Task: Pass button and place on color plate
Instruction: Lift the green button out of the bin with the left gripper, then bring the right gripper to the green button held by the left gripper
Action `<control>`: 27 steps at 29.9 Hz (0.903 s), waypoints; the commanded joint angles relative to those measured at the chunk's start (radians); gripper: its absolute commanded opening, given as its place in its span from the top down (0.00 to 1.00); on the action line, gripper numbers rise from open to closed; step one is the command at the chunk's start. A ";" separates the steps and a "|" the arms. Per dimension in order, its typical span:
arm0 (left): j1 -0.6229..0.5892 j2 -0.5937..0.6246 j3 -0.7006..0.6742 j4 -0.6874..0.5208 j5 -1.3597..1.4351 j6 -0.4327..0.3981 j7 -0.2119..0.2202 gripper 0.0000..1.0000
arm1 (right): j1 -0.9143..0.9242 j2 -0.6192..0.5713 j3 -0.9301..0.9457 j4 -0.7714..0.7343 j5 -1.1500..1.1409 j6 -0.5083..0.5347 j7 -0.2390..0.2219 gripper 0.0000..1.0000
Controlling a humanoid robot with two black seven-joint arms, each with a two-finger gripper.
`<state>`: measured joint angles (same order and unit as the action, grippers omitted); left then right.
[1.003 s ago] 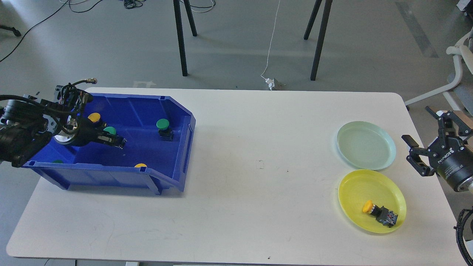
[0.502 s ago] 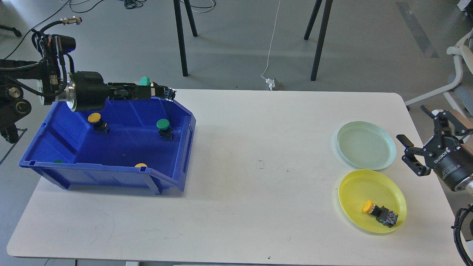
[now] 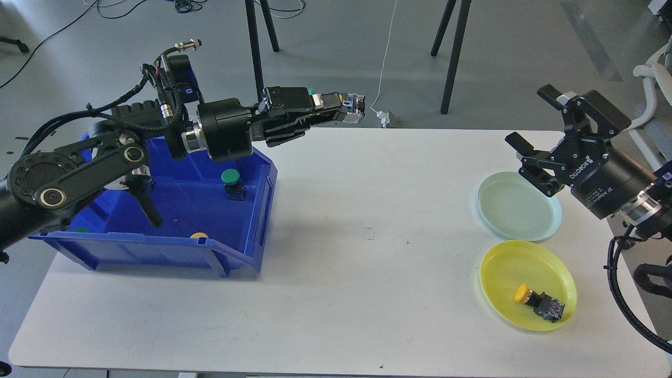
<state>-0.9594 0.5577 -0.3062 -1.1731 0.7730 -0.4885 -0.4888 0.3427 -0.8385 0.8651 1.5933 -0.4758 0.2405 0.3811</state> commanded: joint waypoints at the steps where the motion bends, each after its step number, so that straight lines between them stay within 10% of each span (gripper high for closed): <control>1: 0.010 -0.010 0.001 0.027 -0.083 0.000 0.000 0.92 | 0.142 0.071 -0.161 -0.055 -0.006 -0.006 0.022 0.05; 14: 0.005 -0.015 0.003 0.039 -0.084 0.000 0.000 0.92 | 0.389 0.489 -0.311 -0.361 -0.007 -0.006 0.024 0.05; 27: 0.004 -0.030 0.003 0.064 -0.084 0.000 0.000 0.91 | 0.455 0.592 -0.327 -0.424 -0.009 -0.006 0.039 0.06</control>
<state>-0.9570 0.5350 -0.3037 -1.1169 0.6883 -0.4888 -0.4887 0.7891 -0.2577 0.5386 1.1766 -0.4841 0.2348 0.4203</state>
